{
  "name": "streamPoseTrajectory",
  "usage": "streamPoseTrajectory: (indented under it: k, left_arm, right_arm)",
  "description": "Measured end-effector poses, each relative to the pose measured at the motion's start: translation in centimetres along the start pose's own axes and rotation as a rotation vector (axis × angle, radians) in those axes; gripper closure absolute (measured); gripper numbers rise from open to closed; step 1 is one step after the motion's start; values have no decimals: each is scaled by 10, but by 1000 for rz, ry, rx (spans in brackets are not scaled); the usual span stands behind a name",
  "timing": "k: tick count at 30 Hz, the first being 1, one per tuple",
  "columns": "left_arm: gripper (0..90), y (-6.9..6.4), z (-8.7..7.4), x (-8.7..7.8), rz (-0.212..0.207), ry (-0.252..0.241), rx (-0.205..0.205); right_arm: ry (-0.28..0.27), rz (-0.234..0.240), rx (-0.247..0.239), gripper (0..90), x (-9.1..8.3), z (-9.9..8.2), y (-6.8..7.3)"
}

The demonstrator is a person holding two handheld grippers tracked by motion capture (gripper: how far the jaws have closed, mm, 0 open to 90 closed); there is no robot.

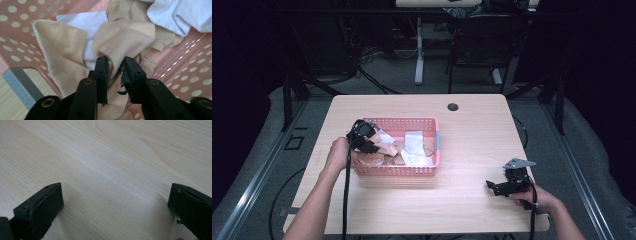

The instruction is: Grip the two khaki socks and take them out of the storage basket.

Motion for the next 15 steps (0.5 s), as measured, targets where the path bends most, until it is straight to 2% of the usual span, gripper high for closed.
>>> streamPoseTrajectory:
  k: [3, 6, 15]
  left_arm:
    - [803, 0, 0, 0, -8, 5, -3]
    - [864, -2, 1, -2, -12, -11, 3]
    - [879, -2, 7, -17, -17, -42, -3]
  right_arm:
    - [-1, 4, 2, 0, 0, 0, 0]
    - [0, 4, -3, 0, 0, 0, 0]
    - [2, 4, -2, 0, 0, 0, 0]
Point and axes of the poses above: each handheld gripper's, and its own axes: x roughly forward along the jaws, z roughly out of its top, y roughly to its left, the point moved 5 cm from there along x, roughly forward along the jaws, and after that the axes turned 13 degrees about x, right-handed, at the moved point
